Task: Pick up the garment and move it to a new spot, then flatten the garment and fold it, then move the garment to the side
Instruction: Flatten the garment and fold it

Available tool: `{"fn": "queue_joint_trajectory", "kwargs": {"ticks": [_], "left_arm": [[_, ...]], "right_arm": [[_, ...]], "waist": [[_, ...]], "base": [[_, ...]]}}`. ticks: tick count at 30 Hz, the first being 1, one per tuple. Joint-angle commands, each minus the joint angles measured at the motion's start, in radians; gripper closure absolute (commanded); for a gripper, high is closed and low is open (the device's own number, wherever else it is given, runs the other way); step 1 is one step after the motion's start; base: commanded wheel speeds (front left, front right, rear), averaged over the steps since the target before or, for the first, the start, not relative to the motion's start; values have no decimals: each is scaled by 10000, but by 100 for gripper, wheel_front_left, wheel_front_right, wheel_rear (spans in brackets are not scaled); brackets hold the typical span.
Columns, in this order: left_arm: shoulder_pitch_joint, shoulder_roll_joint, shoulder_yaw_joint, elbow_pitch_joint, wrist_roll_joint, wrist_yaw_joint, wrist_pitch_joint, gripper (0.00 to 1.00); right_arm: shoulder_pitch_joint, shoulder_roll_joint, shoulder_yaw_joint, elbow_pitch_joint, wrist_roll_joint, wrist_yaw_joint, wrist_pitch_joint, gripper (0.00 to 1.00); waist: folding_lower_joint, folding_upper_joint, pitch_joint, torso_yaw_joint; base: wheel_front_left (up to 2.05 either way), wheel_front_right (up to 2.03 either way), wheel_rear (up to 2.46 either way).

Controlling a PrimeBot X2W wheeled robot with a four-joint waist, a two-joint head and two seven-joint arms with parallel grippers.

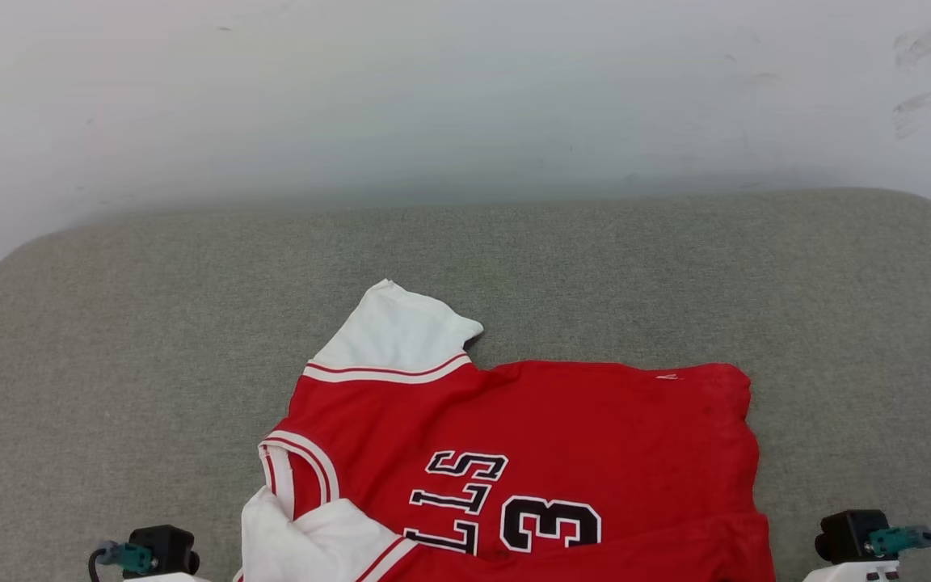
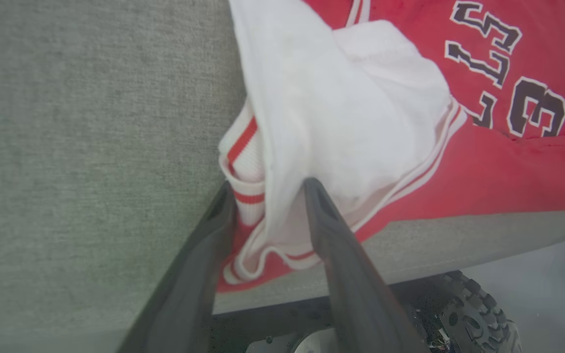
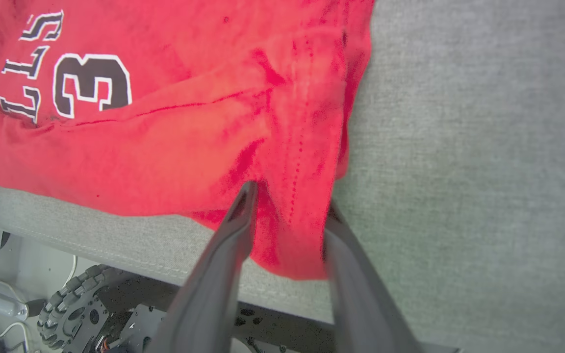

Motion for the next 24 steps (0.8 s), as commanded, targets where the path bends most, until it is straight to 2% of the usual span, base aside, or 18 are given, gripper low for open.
{"fn": "queue_joint_trajectory", "kwargs": {"ticks": [1,4,9,13,20,24], "left_arm": [[-165,15,0,50,116,-67,-76,0],[-345,144,112,88,298,-61,-313,0],[-847,333,242,-192,963,94,-852,0],[-1471,300,228,-372,1593,209,-1259,0],[-3139,-104,294,167,2455,219,-1905,0],[-4397,-213,314,687,2639,-42,-1705,0]], "right_arm": [[8,-15,1,-51,-10,-6,-228,0],[-102,2,-264,-264,-252,-6,-1319,0],[-353,379,-981,-823,-958,-6,-3019,0],[-536,804,-1537,-1357,-1800,-6,-3911,0],[-1161,1412,-2012,-2380,-2606,-6,-4407,0],[-1730,1572,-1970,-2760,-2735,-6,-4464,0]], "waist": [[1,-1,-13,-10],[1,-1,-54,-27],[1,-1,-118,-73],[1,-1,-53,-173],[1,-1,848,-633],[1,-1,1730,-1028]], "base": [[0,0,0],[0,0,0],[0,0,0],[0,0,0],[0,0,0],[0,0,0]]}}
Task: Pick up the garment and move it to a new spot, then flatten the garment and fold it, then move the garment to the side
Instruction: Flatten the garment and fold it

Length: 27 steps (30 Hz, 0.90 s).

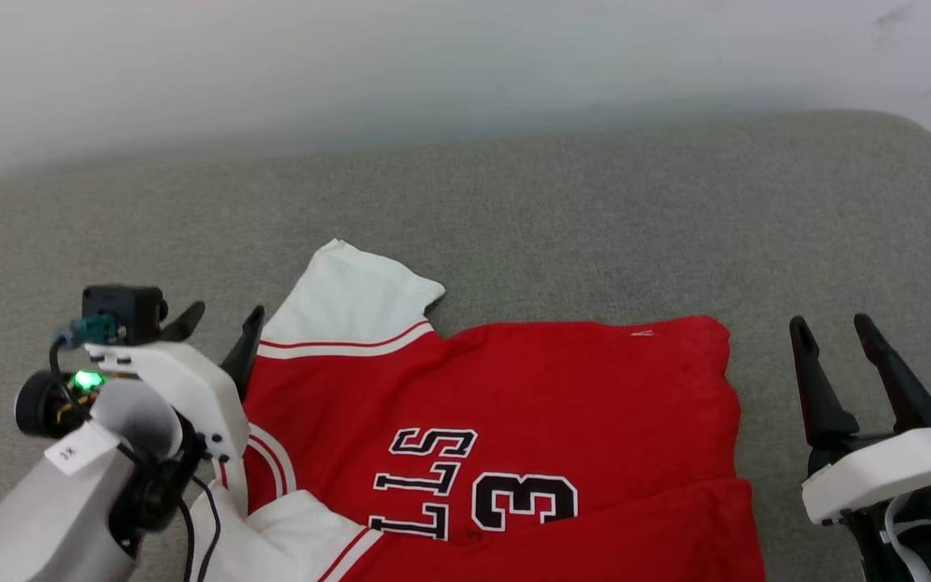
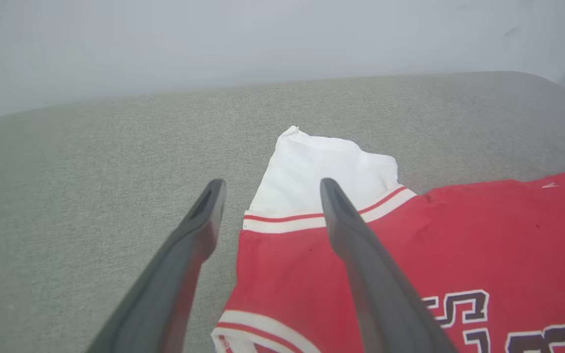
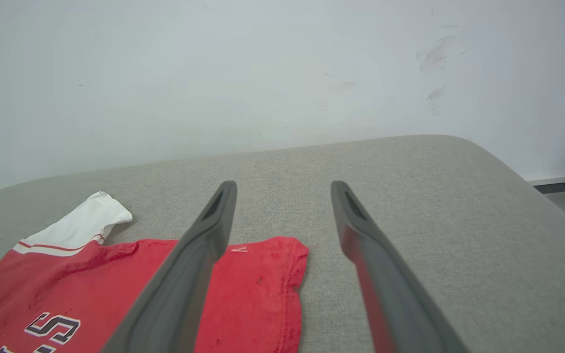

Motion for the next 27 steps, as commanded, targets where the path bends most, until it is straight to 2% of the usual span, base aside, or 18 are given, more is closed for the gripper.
{"fn": "queue_joint_trajectory", "kwargs": {"ticks": [1,8,13,21,27], "left_arm": [[-522,27,-1,184,61,-146,167,0],[-2864,108,-91,1454,-440,-1251,1926,0],[-4093,285,-263,2426,-787,-1810,3573,0],[-5099,490,-335,3963,-1146,-1867,5200,0],[-4825,449,-828,4812,-1320,-2004,6544,0]], "right_arm": [[-254,71,31,-104,-30,-6,-60,0],[-1030,285,334,22,-7,-6,-331,0],[-1396,371,584,383,70,-6,-652,0],[-1610,446,869,1008,354,-6,-1147,0],[-1593,454,886,1384,501,-6,-1308,0]], "waist": [[-1,0,828,-488],[-1,0,2060,-1206],[-1,0,2628,-1724],[-1,0,3262,-2402],[-1,0,3435,-2549]], "base": [[0,0,0],[0,0,0],[0,0,0],[0,0,0],[0,0,0]]}}
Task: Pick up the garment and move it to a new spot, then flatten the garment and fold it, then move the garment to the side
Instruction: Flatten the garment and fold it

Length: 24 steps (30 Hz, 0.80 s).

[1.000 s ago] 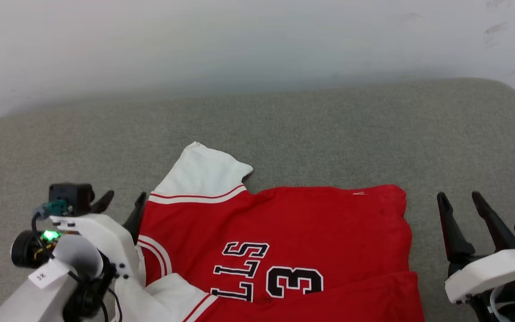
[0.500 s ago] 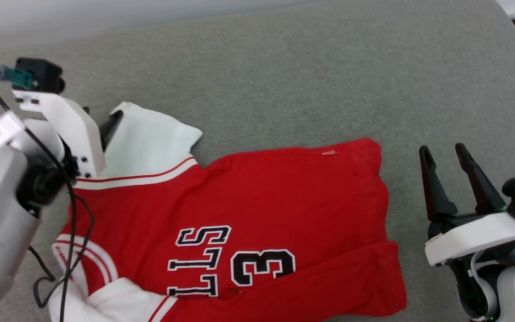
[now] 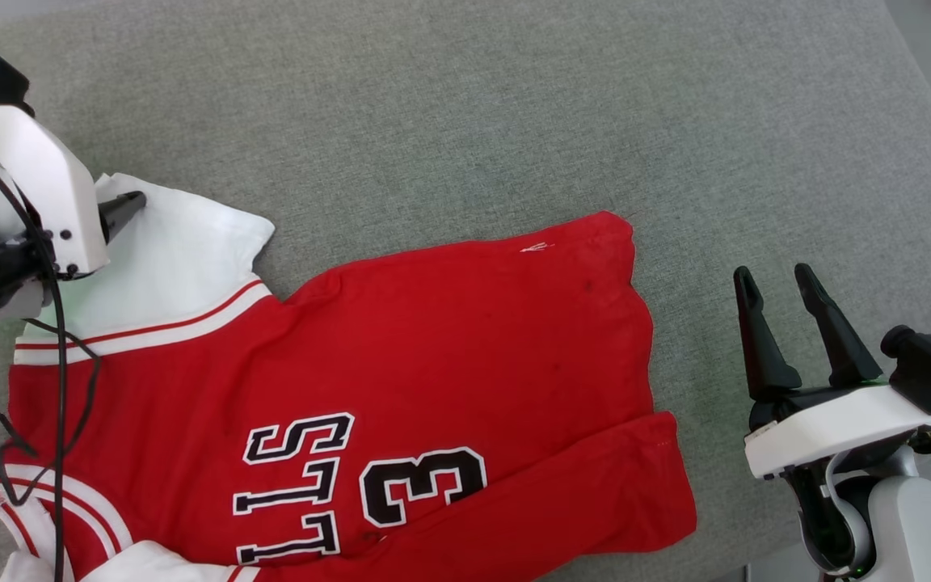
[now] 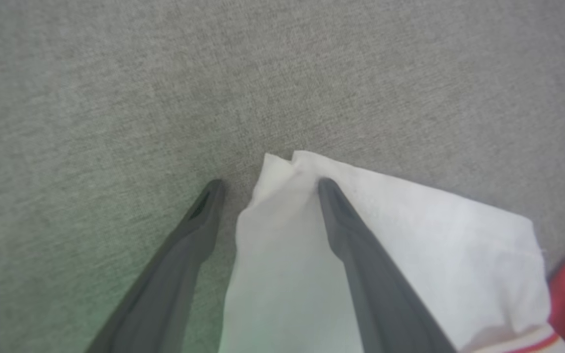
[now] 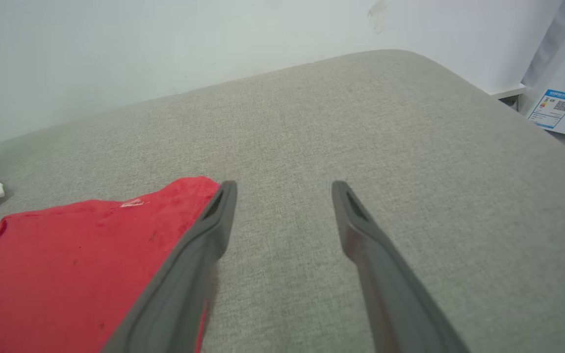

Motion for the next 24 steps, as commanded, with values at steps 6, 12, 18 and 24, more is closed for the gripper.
{"fn": "queue_joint_trajectory", "kwargs": {"ticks": [6,12,18,24], "left_arm": [[623,-390,-455,537,-135,4,587,100],[126,-485,-366,421,132,6,-52,100],[-540,-776,-247,-112,220,-223,-653,100],[-751,-973,-325,-719,415,-471,-1161,100]], "right_arm": [[-263,46,143,255,422,-6,242,0],[-866,-455,345,927,1343,-6,1657,0],[-1827,-1589,924,1627,2420,-6,4062,0],[-2769,-2402,1318,1775,2906,-6,5675,0]], "waist": [[1,0,39,24],[1,0,-195,369],[1,0,-319,1192],[1,0,-257,2030]], "base": [[0,0,0],[0,0,0],[0,0,0],[0,0,0]]}}
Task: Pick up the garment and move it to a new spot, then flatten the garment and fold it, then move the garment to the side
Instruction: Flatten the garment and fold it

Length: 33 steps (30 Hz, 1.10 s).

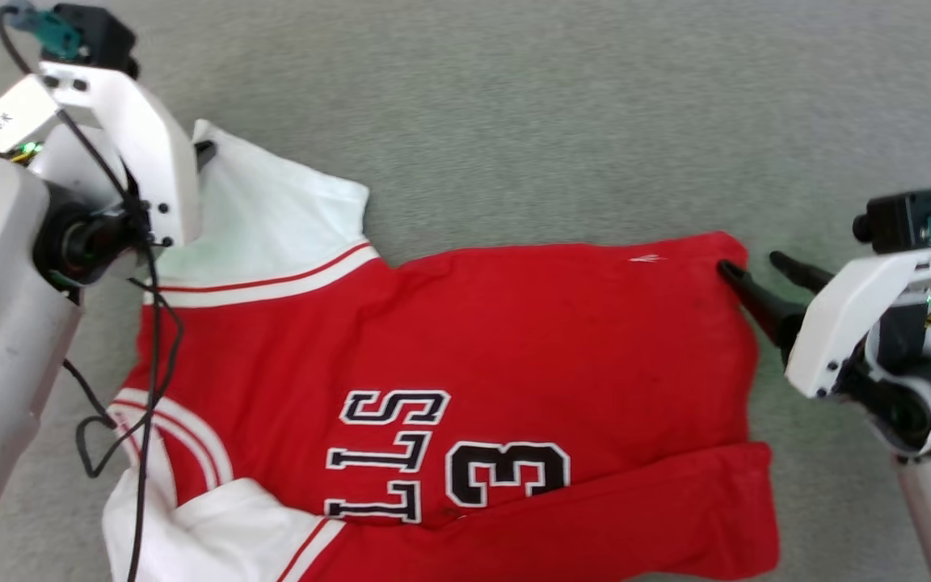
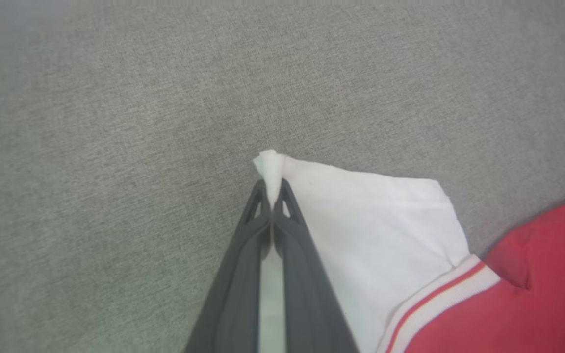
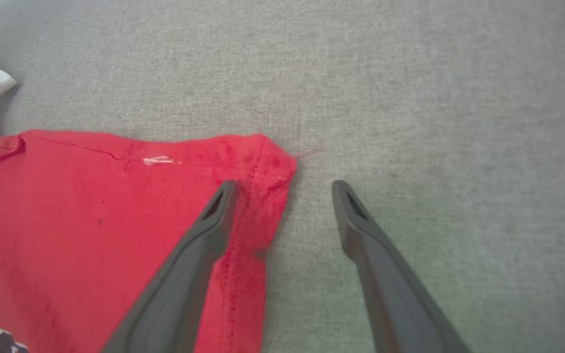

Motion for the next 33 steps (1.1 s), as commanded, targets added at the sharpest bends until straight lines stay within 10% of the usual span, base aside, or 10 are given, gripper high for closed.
{"fn": "queue_joint_trajectory", "kwargs": {"ticks": [1,11,12,14,33], "left_arm": [[-127,2,-14,-100,84,-50,-91,100],[85,-189,-119,-617,173,-180,-611,100],[132,-183,-123,-618,165,-196,-668,100],[269,-180,-117,-587,161,-211,-806,100],[4488,484,619,-1341,-725,434,-3379,100]], "right_arm": [[-230,-119,51,60,68,-6,155,0],[-1070,-510,1150,1868,248,-6,2214,0],[-1018,-464,1236,2139,326,-6,2523,8],[-884,-420,1412,2496,371,-6,2994,100],[1080,-359,-263,1164,-457,-11,292,100]], "waist": [[-1,0,49,358],[-1,0,242,947],[-1,0,223,974],[-1,0,129,1028],[-1,0,-2663,1577]], "base": [[0,0,0],[0,0,0],[0,0,0],[0,0,0],[0,0,0]]}}
